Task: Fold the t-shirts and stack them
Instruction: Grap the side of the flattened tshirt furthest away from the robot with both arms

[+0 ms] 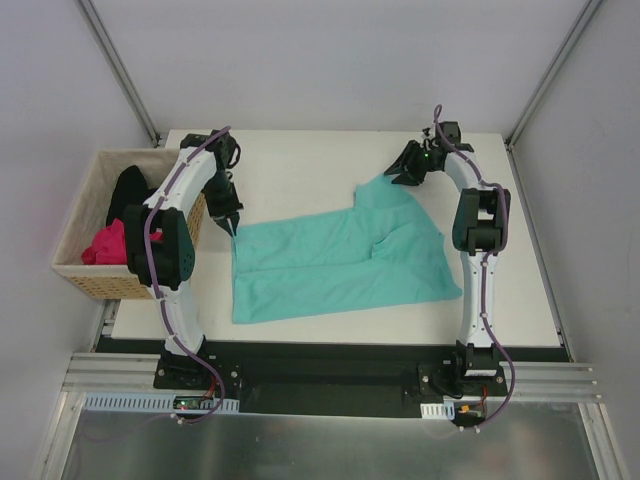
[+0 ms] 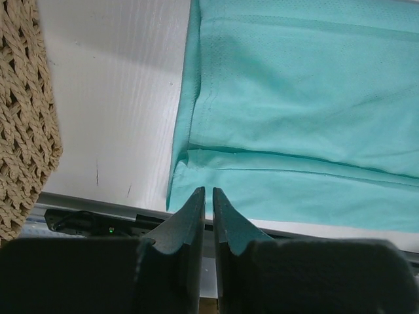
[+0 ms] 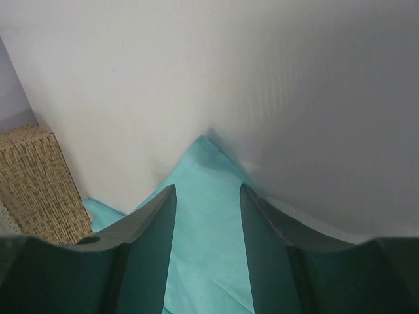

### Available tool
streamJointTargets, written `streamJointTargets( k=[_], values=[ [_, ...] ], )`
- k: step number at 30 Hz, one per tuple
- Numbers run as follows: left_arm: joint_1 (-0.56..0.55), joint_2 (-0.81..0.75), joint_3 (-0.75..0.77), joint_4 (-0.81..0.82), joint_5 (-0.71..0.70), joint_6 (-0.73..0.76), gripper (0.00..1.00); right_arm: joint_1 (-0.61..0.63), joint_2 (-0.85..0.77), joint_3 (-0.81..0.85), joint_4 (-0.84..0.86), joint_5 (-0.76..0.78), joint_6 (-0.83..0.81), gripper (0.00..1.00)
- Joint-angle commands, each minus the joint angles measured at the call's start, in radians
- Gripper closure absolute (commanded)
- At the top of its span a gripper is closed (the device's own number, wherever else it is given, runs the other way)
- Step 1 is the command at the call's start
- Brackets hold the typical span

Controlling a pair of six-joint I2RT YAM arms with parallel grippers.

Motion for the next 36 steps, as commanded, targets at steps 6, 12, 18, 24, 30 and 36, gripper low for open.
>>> streamJointTargets(
  k=[6,12,18,24,30,36],
  values=[
    [0.015,-0.064,0.030,-0.055,-0.006,-0.069,0.91,-0.028,-0.005,0.056,0.059,-0.030,0.025,0.53],
    [0.013,-0.070,0.039,-0.058,-0.001,-0.081,0.92,-0.030,0.003,0.039,0.061,-0.027,0.019,0.53],
    [0.013,-0.088,0.017,-0.068,-0.017,-0.087,0.92,-0.019,0.017,0.005,0.061,-0.051,0.013,0.54],
    [0.013,-0.108,-0.019,-0.066,-0.020,-0.098,0.92,-0.002,0.031,-0.001,0.058,-0.068,0.012,0.54],
    [0.013,-0.125,-0.036,-0.065,-0.021,-0.109,0.92,0.003,0.040,-0.001,0.052,-0.077,0.008,0.58],
    [0.013,-0.138,-0.047,-0.065,-0.026,-0.109,0.92,0.012,0.037,-0.001,0.049,-0.068,0.010,0.66]
  ],
)
